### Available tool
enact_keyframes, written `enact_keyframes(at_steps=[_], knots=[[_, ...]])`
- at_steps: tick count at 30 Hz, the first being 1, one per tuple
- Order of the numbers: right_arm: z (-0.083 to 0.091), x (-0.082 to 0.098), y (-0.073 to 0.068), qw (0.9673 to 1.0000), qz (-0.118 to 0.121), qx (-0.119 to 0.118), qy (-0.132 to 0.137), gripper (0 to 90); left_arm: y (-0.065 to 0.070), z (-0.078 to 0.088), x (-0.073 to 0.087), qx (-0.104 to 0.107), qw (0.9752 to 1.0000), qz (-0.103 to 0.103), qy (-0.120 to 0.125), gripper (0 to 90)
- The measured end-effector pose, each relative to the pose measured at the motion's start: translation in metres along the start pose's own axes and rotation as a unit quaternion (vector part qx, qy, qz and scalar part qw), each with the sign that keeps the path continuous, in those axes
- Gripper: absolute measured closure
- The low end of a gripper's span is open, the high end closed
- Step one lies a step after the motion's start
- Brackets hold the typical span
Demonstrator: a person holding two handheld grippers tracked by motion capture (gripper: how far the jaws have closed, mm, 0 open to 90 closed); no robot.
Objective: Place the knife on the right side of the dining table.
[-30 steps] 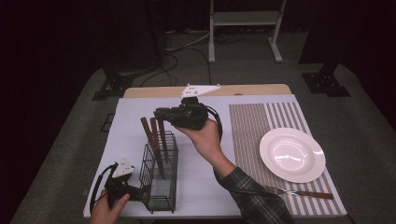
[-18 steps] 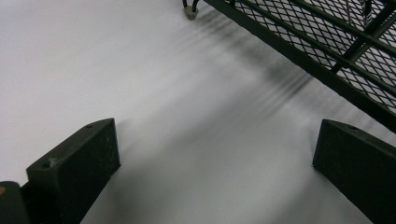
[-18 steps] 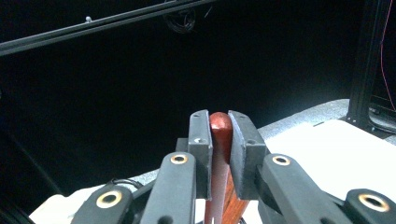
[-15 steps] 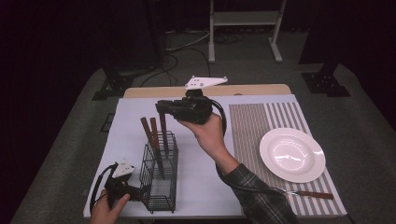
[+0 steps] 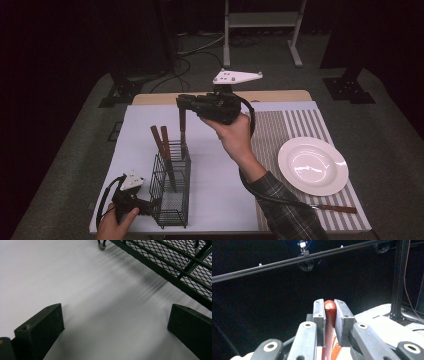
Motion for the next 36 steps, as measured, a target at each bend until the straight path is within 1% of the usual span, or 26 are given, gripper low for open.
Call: enact_keyframes(at_steps=[3,4,7,12,17,18,19,20,21,22,23,24,25,29,34,35,36], knots=[[0.005,-0.005,0.000,1.0000,0.003,0.002,0.006,79.7,0.000,0.000,0.000,0.000,1.0000,0.000,0.000,0.0],[0.011,-0.009,0.001,0.9999,0.005,0.006,0.011,79.7,0.000,0.000,0.000,0.000,1.0000,0.000,0.000,0.0],[0.017,-0.013,0.003,0.9998,0.006,0.010,0.019,79.7,0.000,0.000,0.000,0.000,1.0000,0.000,0.000,0.0],[0.029,-0.014,0.009,0.9994,0.009,0.024,0.021,79.7,0.000,0.000,0.000,0.000,1.0000,0.000,0.000,0.0],[0.043,-0.012,0.020,0.9987,0.010,0.046,0.022,79.7,0.000,0.000,0.000,0.000,1.0000,0.000,0.000,0.0],[0.045,-0.012,0.022,0.9984,0.011,0.051,0.022,79.7,0.000,0.000,0.000,0.000,1.0000,-0.001,0.000,0.0],[0.045,-0.012,0.022,0.9984,0.011,0.051,0.022,79.7,0.000,0.000,0.000,0.000,1.0000,-0.001,0.000,0.0],[0.052,-0.010,0.027,0.9977,0.014,0.063,0.021,79.7,0.000,0.000,0.000,0.000,1.0000,0.000,0.000,0.0],[0.055,-0.009,0.030,0.9971,0.017,0.071,0.021,79.7,0.000,0.000,0.000,0.000,1.0000,0.000,0.000,0.0],[0.055,-0.009,0.030,0.9971,0.017,0.071,0.021,79.7,0.000,0.000,0.000,0.000,1.0000,0.000,0.000,0.0],[0.061,-0.007,0.036,0.9960,0.019,0.085,0.019,79.7,0.000,0.000,0.000,0.000,1.0000,0.000,0.000,0.0],[0.061,-0.007,0.036,0.9960,0.019,0.085,0.019,79.7,0.000,0.000,0.000,0.000,1.0000,0.000,0.000,0.0],[0.068,-0.004,0.044,0.9949,0.016,0.098,0.019,79.7,0.000,0.000,0.000,0.000,1.0000,0.000,0.000,0.0],[0.080,0.001,0.058,0.9927,0.012,0.118,0.020,79.7,0.000,0.000,0.000,0.000,1.0000,0.000,0.000,0.0],[0.096,0.007,0.075,0.9885,0.010,0.149,0.022,79.7,0.000,0.000,0.000,-0.001,1.0000,0.000,0.000,0.0],[0.096,0.007,0.075,0.9885,0.010,0.149,0.022,79.7,0.000,0.000,0.000,-0.001,1.0000,0.000,0.000,0.0],[0.099,0.008,0.078,0.9876,0.009,0.155,0.023,79.7,0.000,0.000,0.000,-0.001,1.0000,0.000,0.000,0.0]])
Point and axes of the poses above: each handheld gripper's, and its own axes: z roughly backward along the jaws, x roughly out of its underside, y roughly to its right, the point moved 10 cm from there along -z, roughly forward along the jaws, and after that the axes turned 3 degrees about -x, right-handed, at the moved point
